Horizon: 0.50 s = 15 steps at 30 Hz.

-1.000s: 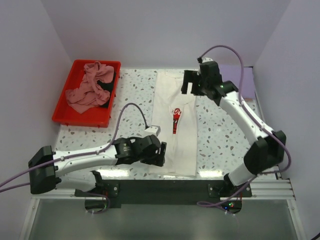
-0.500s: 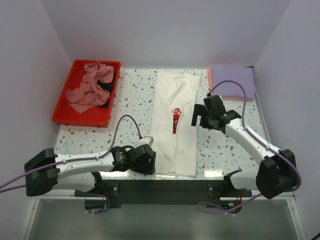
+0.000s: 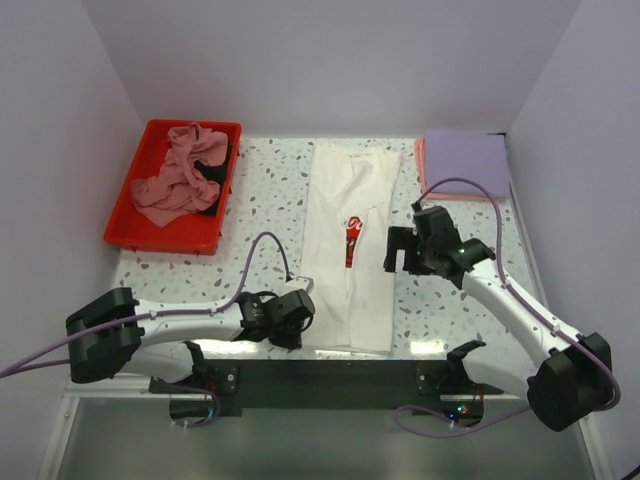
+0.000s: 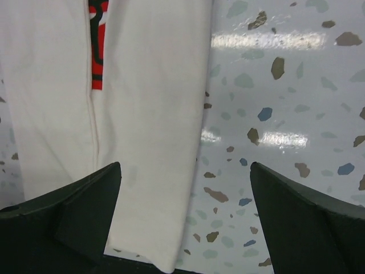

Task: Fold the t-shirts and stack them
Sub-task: Fold the tshirt

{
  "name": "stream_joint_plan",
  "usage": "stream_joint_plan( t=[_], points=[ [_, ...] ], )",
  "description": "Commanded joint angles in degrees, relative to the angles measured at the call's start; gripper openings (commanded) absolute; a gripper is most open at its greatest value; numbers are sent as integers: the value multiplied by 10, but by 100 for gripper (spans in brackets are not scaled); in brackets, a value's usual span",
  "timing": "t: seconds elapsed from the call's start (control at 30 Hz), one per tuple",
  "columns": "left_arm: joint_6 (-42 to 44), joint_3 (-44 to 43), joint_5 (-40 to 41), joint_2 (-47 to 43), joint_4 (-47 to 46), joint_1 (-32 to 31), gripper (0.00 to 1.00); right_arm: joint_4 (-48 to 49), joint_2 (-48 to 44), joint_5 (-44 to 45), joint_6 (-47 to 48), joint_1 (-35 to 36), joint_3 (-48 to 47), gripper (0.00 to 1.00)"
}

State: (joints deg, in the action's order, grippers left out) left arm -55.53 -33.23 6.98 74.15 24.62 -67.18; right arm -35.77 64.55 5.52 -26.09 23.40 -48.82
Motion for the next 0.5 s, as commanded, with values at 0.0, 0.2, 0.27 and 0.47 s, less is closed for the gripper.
stream_joint_plan(
  t=[0.0, 0.2, 0.27, 0.47],
  points=[
    [12, -14, 3, 9, -7, 1, 0, -34, -14, -61, 7, 42, 32, 99],
    [0, 8, -10, -5, -3, 1, 0, -46, -19, -82, -72, 183, 103, 99],
    [-2, 14, -14, -9, -4, 1, 0, -49, -17, -83, -100, 205, 122, 99],
    [-5, 19, -10, -22, 1, 1, 0, -28, 0, -109, -149, 249, 157, 91]
  ],
)
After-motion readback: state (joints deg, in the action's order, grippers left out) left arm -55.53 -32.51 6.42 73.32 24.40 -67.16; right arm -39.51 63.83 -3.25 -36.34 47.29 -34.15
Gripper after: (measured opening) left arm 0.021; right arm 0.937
